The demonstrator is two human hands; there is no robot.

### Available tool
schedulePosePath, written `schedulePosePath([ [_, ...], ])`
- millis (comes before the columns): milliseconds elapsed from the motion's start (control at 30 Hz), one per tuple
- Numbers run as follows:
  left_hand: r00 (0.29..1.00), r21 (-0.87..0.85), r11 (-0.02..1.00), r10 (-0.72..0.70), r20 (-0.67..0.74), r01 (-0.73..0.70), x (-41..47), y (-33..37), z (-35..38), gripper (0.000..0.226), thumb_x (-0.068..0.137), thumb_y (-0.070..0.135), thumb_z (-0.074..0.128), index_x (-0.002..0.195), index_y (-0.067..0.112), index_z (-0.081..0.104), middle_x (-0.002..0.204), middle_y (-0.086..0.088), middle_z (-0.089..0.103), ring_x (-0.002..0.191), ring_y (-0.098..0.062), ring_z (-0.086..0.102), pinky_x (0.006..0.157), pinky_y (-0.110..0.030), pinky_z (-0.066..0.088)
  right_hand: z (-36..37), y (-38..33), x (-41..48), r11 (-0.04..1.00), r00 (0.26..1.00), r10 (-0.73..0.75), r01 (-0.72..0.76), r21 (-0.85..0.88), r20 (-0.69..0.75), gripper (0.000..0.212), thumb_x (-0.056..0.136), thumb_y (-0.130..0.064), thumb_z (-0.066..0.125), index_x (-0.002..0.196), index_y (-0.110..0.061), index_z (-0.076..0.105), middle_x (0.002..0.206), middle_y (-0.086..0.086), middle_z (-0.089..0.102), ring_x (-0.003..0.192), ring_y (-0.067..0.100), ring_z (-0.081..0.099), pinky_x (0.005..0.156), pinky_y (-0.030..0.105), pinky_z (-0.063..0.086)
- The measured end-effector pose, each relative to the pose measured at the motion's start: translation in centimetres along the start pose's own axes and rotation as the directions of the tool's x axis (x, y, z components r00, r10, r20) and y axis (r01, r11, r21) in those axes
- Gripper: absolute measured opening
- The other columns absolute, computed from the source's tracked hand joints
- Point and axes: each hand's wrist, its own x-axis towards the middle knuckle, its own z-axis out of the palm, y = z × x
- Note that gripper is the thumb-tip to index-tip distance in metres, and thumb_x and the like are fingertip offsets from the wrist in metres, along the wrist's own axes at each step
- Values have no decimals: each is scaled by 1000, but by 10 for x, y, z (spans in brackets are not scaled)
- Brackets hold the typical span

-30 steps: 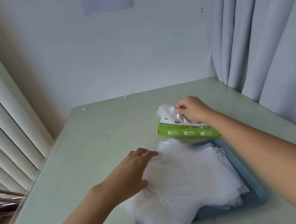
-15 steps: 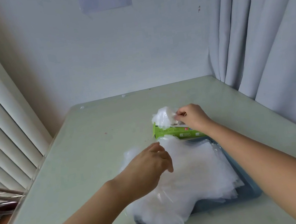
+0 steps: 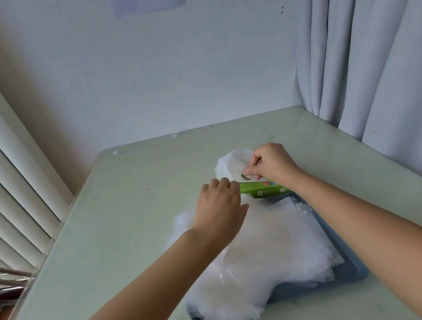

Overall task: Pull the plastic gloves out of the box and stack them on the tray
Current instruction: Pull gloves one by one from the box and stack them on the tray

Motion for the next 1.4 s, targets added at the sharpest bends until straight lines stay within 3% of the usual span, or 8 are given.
schedulePosePath([
  [333,992,-121,990,80,100,-68,13,-24,34,84,92,53,49,153,15,6,160,-3,6,147,-18,3,118,-35,-1,-8,6,0,991,990,-121,125,-48,75,28,80,-3,69,67,-19,50,78,-2,62,76,17,61,70,32,50],
  [500,985,-183,983,38,169,-7,18,-30,36,94,86,59,54,152,14,5,155,-4,18,143,-22,15,118,-40,9,-9,10,1,965,957,-206,233,-121,202,19,81,-3,71,95,-14,66,84,-3,55,68,12,48,58,14,38],
  [600,984,-179,983,60,168,-29,21,-31,37,88,86,59,56,148,12,16,148,-7,27,139,-25,21,115,-40,17,-5,13,2,953,954,-242,268,-141,175,8,77,2,70,72,3,63,69,-5,45,63,14,43,59,21,33],
  [867,947,-436,900,143,287,-4,26,-34,34,77,90,38,62,151,18,20,152,-3,31,140,-20,30,107,-23,23,-14,13,5,991,996,-11,-1,133,93,44,70,-10,83,59,-15,40,57,-2,40,49,13,34,42,14,28],
  [967,951,-454,891,158,266,-21,25,-34,34,75,91,37,62,151,20,20,157,0,22,145,-13,18,111,-20,15,-17,15,9,922,990,94,-128,365,108,14,76,-10,79,75,-8,65,58,-2,54,45,7,46,46,18,38],
  [1033,953,-467,884,171,251,-36,25,-35,34,76,91,36,62,152,24,18,158,1,22,145,-11,17,112,-22,15,-22,15,14,893,991,120,-137,429,66,18,82,-9,73,97,0,72,64,-1,64,49,1,56,52,14,45],
  [1300,938,-461,887,137,319,27,29,-34,30,101,87,38,66,150,34,-12,148,-4,38,133,-23,38,107,-30,33,-35,-14,30,1000,1000,17,-17,25,-6,20,68,-27,85,70,-15,70,58,-6,63,50,1,55,53,13,39],
  [1400,941,-454,891,139,309,18,30,-33,29,99,86,38,67,151,34,-7,150,-3,36,134,-23,38,106,-30,33,-35,-22,30,998,998,-30,33,61,-48,27,64,-28,87,64,-16,63,62,-8,61,56,3,52,53,14,39],
])
